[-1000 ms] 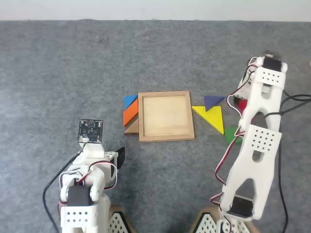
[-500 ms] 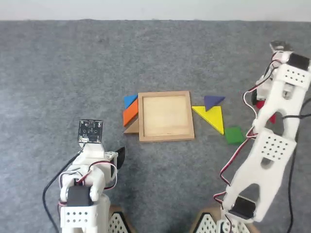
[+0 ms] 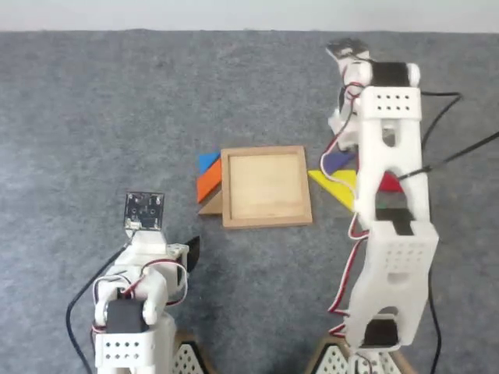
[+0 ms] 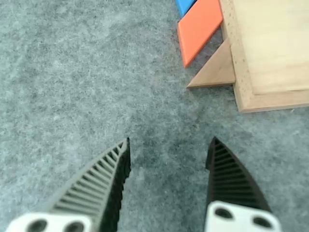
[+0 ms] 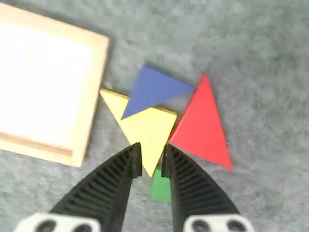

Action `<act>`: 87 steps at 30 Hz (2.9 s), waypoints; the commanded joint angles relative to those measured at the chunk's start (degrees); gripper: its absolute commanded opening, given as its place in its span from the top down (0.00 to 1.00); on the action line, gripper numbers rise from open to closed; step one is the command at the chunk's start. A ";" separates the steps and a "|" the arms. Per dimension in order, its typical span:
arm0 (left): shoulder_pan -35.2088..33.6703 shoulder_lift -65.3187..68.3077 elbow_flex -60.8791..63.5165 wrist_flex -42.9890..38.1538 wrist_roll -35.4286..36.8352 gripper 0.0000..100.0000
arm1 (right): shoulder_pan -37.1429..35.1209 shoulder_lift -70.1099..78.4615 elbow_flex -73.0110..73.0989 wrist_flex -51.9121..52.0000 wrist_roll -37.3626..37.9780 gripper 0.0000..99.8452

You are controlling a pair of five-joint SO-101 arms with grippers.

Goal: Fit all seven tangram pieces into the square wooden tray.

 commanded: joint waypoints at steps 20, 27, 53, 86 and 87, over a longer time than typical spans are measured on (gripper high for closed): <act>0.00 -0.62 -0.40 0.35 -0.44 0.76 | 9.63 11.47 4.92 -4.09 34.37 0.64; 0.00 -0.62 -0.40 0.35 -0.44 0.76 | 8.13 15.16 4.92 -6.29 34.37 0.64; 0.00 -0.62 -0.40 0.35 -0.44 0.76 | 5.58 18.24 2.64 -12.79 0.79 0.65; 0.00 -0.62 -0.40 0.35 -0.44 0.76 | 4.70 18.95 -1.05 -7.34 6.07 0.65; 0.00 -0.62 -0.40 0.35 -0.44 0.76 | 4.62 18.95 -1.05 -7.96 6.07 0.65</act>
